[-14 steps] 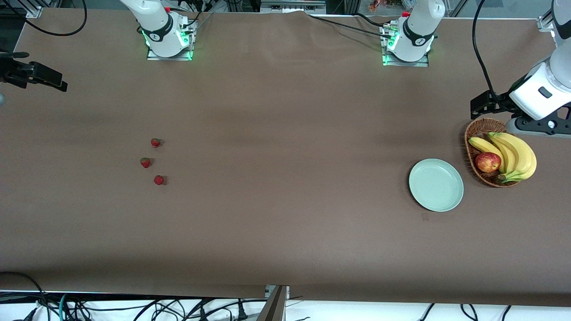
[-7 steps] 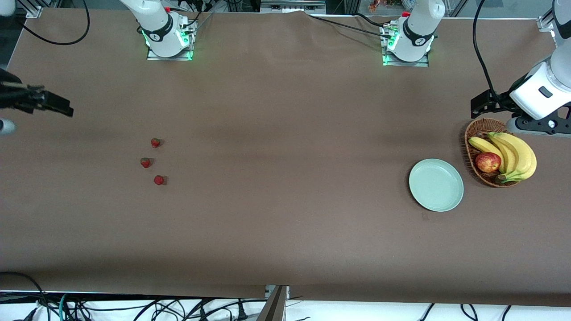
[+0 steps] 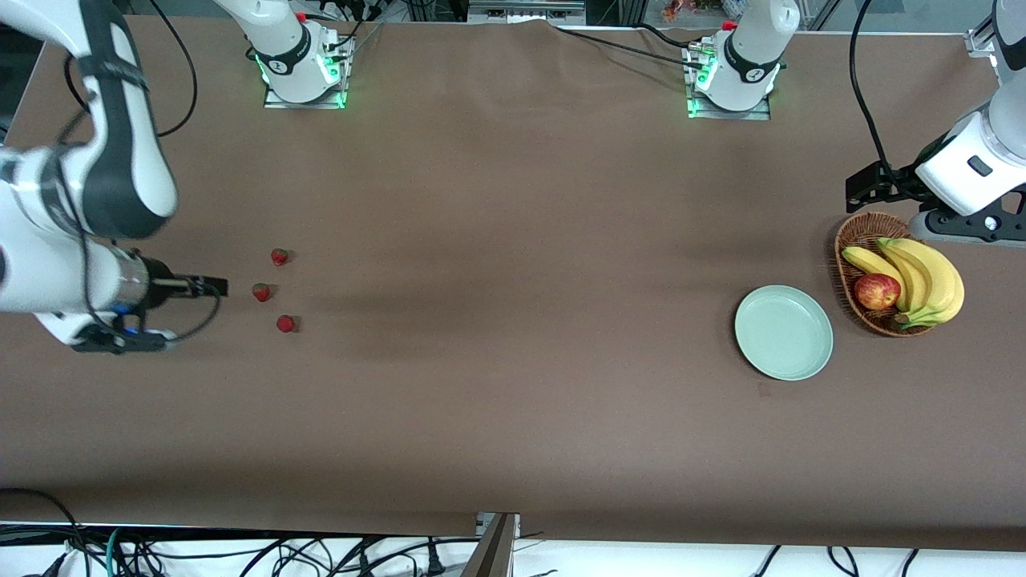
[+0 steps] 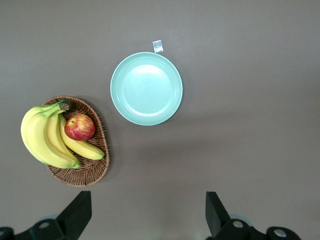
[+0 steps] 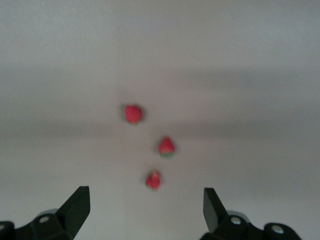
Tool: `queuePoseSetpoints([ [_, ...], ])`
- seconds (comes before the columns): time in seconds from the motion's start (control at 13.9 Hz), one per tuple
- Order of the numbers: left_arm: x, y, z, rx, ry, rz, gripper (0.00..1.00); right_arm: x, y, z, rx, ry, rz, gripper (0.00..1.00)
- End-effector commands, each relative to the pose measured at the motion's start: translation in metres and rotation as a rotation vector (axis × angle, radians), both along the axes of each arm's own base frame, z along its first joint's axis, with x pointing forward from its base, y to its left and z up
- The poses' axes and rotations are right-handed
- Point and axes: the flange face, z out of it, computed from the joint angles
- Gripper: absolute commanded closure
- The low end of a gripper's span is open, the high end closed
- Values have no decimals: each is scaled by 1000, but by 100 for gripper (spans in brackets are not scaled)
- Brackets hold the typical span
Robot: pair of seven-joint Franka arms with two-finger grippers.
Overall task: Collect all strawberries into plate
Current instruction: 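Reach the right gripper to a strawberry and grasp it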
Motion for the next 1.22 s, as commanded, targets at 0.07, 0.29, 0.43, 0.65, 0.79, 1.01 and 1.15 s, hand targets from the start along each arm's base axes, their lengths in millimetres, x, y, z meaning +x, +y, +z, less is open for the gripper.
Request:
queuePoseSetpoints([
  [0.07,4,2,5,5,2,-14,0,14,25,-76,-3,-40,38,0],
  [0.29,4,3,5,5,2,-13,0,-3,26,-135,7,-86,45,0],
  [0.43,4,3,6,5,1,-13,0,-19,25,-164,11,-105,50,0],
  [0.65,4,3,5,5,2,-13,0,-35,24,-189,16,-126,59,0],
  [0.79,4,3,5,5,2,-13,0,-38,24,-193,17,-124,61,2],
  [1.01,4,3,5,7,2,-13,0,-45,23,-198,15,-91,62,72],
  [1.15,4,2,5,7,2,-14,0,-41,24,-192,13,-84,70,100],
])
